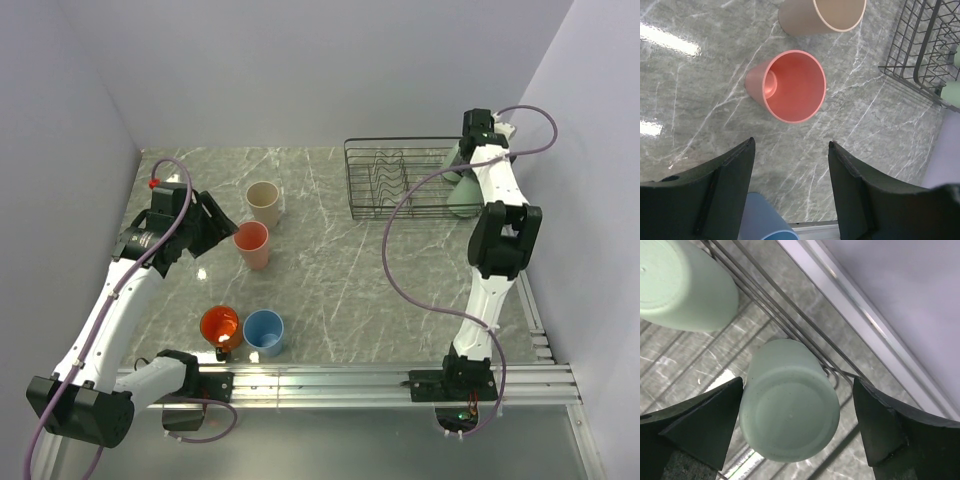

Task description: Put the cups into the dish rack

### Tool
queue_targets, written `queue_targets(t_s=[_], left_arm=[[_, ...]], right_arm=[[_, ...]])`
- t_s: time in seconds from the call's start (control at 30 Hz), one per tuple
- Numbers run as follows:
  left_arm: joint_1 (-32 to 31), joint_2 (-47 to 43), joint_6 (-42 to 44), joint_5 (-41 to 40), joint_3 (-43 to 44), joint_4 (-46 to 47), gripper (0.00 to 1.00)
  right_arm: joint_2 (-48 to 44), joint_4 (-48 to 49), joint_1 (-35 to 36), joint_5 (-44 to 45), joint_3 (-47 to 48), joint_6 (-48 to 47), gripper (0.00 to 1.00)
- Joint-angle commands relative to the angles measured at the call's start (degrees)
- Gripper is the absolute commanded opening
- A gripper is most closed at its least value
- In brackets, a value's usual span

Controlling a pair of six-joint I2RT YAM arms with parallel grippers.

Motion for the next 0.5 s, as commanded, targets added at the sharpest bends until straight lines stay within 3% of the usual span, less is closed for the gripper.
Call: queue_targets(t_s=[0.0, 0.47], left_arm=[[0.2, -1.2, 1.8, -0.4, 0.4, -0.3, 0.66], [0.3, 6.3, 5.7, -0.4, 0.2, -0.5, 0.64]], right_arm=[[-7.0, -0.2, -0.1, 3.2, -0.8, -0.7, 0.97], [-23.3, -7.5, 1.6, -0.5, 0.8, 2.2, 0.99]])
